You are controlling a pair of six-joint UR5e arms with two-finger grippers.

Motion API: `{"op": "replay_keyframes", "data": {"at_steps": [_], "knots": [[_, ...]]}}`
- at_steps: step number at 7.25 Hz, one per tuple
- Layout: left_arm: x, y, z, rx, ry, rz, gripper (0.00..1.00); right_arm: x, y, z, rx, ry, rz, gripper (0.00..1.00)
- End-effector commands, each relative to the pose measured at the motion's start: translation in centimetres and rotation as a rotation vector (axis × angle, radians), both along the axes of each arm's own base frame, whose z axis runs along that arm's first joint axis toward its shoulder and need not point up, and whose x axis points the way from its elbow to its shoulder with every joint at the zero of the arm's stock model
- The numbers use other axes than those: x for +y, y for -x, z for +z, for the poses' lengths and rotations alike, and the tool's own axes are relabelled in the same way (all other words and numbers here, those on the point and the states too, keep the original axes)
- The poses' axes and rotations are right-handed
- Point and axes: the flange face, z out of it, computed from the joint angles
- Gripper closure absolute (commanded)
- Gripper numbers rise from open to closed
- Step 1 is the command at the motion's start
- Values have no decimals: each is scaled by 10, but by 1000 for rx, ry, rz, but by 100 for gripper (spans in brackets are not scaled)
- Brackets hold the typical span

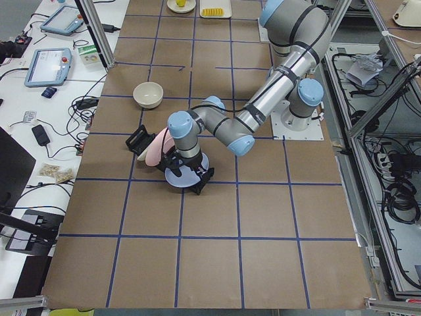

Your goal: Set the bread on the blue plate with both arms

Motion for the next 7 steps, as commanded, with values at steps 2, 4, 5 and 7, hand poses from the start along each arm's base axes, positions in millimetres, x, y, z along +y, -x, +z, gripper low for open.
{"op": "replay_keyframes", "data": {"at_steps": [2,4,5,7], "knots": [[-1,-4,-15,22,-12,6,24,27,49,-70,-67,-114,10,0],[0,-3,-14,24,-22,-1,79,49,70,-121,-49,-71,44,0],[1,-2,-9,22,-17,-4,85,63,71,-146,-57,-80,26,0],[3,-2,-18,39,-27,-12,95,82,71,-181,-7,-103,16,0]]}}
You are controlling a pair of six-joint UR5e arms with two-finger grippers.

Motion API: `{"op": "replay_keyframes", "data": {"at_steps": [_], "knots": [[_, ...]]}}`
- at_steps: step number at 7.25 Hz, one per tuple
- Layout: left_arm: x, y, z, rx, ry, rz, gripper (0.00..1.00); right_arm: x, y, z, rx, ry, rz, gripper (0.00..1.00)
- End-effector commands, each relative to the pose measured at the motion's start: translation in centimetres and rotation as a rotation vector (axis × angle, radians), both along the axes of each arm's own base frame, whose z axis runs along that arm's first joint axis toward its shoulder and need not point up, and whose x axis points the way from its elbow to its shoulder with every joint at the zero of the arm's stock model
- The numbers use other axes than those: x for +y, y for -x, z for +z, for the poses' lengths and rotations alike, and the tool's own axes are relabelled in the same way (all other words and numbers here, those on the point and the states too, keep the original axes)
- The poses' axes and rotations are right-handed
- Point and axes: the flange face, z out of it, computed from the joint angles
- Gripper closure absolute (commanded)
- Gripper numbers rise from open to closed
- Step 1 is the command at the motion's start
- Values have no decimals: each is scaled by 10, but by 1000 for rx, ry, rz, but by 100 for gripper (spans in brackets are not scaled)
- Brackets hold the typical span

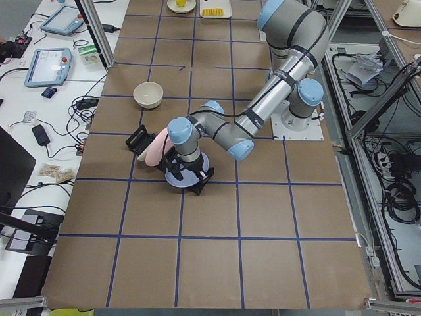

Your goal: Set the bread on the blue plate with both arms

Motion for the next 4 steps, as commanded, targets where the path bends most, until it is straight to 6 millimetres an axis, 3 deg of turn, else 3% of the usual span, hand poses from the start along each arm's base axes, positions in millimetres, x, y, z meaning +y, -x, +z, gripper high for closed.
{"op": "replay_keyframes", "data": {"at_steps": [1,3,4], "knots": [[1,-1,-5,11,-8,-11,95,20,-4,-33,17,-43,-3,0],[-1,1,11,-1,4,-19,100,35,-10,-54,-3,-75,-12,0],[-1,6,22,-3,7,-25,100,36,-7,-55,6,-67,-19,0]]}}
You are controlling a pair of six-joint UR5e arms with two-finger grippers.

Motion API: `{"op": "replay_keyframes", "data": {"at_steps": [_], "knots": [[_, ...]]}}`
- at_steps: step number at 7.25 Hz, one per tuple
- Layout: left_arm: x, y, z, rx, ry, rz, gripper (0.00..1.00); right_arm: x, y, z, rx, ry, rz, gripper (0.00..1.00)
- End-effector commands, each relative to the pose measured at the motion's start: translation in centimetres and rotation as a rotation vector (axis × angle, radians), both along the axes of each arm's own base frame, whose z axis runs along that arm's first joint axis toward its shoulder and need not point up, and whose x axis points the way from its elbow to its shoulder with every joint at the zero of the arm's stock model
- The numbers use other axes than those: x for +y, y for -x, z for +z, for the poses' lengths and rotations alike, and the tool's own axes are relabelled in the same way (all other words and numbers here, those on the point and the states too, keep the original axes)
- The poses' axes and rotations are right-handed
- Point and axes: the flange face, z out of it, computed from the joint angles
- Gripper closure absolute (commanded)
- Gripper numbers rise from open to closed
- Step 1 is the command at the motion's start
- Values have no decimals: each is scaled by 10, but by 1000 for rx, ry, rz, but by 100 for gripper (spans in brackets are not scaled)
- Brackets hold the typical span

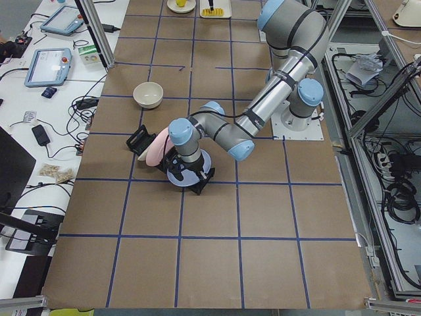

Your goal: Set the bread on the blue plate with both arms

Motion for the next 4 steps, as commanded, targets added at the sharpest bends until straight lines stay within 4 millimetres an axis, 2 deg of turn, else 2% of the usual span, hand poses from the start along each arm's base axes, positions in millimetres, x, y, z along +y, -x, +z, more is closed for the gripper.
{"op": "replay_keyframes", "data": {"at_steps": [1,3,4], "knots": [[4,5,20,-2,-4,-11,100,4,15,-3,24,29,-47,0],[21,14,64,12,-58,-26,100,3,15,-5,22,32,-48,1],[37,29,80,68,-117,-17,100,3,14,-6,13,34,-48,8]]}}
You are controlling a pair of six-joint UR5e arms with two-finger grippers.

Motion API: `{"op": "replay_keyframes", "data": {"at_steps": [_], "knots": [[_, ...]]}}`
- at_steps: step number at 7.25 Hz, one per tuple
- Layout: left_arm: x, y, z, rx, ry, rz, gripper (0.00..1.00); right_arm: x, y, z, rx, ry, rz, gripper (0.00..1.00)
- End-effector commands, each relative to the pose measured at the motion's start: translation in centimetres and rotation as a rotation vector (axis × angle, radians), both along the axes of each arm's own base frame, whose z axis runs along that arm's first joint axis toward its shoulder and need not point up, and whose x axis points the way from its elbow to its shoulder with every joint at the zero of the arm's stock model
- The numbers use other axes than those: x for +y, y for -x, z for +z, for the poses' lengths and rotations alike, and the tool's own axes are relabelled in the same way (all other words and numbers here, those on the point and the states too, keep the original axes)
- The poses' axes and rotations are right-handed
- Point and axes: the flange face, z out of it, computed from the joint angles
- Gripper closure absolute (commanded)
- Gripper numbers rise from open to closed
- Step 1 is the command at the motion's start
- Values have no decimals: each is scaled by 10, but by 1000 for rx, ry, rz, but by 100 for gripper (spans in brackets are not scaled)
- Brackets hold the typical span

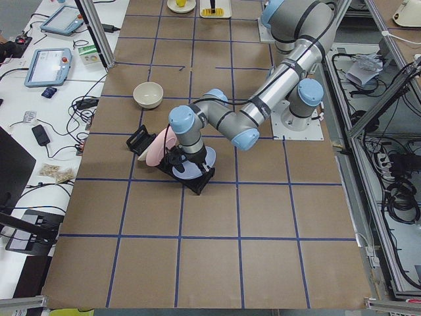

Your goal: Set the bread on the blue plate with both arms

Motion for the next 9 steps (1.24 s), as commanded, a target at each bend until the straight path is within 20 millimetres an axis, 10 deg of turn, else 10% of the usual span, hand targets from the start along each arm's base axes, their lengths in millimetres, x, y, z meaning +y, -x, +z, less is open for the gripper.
{"op": "replay_keyframes", "data": {"at_steps": [1,4,6,9], "knots": [[27,28,31,72,-78,13,100,0,-1,-2,-13,3,-1,34],[33,109,44,250,-114,-72,100,-1,-1,-1,-16,7,-3,100],[43,204,21,417,-64,-128,100,-7,3,12,3,27,-14,100],[2,356,23,484,117,-359,100,-27,12,53,29,63,-37,100]]}}
